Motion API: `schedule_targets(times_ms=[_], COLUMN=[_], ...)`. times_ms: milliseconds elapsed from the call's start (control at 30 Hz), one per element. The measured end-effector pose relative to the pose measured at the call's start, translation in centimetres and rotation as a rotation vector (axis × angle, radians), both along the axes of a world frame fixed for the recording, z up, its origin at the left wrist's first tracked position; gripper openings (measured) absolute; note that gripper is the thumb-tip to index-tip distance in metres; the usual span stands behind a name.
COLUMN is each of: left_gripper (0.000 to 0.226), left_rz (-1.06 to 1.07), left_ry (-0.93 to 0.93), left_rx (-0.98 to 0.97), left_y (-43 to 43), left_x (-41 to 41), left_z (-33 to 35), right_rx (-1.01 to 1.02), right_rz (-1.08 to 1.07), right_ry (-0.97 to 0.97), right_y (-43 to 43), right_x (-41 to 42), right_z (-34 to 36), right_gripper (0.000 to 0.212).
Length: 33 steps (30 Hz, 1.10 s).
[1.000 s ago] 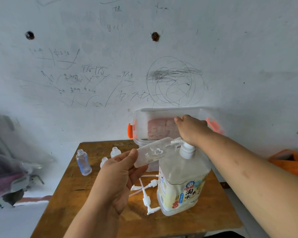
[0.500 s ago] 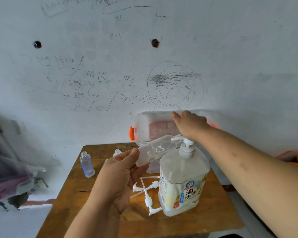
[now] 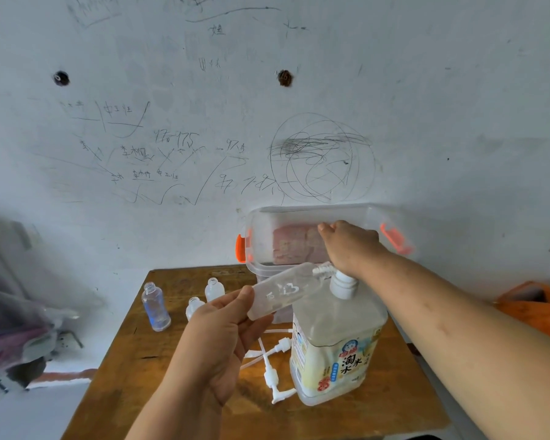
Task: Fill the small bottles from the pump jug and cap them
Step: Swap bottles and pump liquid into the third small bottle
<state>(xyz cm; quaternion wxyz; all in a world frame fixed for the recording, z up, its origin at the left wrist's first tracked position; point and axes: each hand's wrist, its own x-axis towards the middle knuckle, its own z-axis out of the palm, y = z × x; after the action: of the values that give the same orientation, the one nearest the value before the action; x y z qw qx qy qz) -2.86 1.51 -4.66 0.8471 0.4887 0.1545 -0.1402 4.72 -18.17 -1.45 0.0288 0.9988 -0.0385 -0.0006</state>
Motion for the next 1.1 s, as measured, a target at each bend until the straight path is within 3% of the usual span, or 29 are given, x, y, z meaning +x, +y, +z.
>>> schedule_targets(times_ms=[200,500,833,1100], left_gripper=[0.031,0.027,0.029,0.030], left_rz=[-0.022,-0.009,-0.014,-0.017], left_ry=[-0.011,-0.033,0.028,-0.037], left_rx=[-0.013,-0.014,-0.023,0.002], left_y=[0.0,0.0,-0.1,0.1], left_x=[-0.6,0.0,0.2,-0.4], left_z=[0.8,0.5,-0.4,0.9], right_rx=[0.164,0.035,0.007,0.228], right_rz=[-0.019,0.005,-0.013,-0.034], right_ry=[-0.031,0.045,0.005,-0.029], right_y=[0.0,0.0,0.1,0.4], right_x=[-1.1,-0.2,-0.3,-1.6], right_z=[2.3,2.1,0.3,3.2], right_gripper=[0.042,0.043,0.046,0.043])
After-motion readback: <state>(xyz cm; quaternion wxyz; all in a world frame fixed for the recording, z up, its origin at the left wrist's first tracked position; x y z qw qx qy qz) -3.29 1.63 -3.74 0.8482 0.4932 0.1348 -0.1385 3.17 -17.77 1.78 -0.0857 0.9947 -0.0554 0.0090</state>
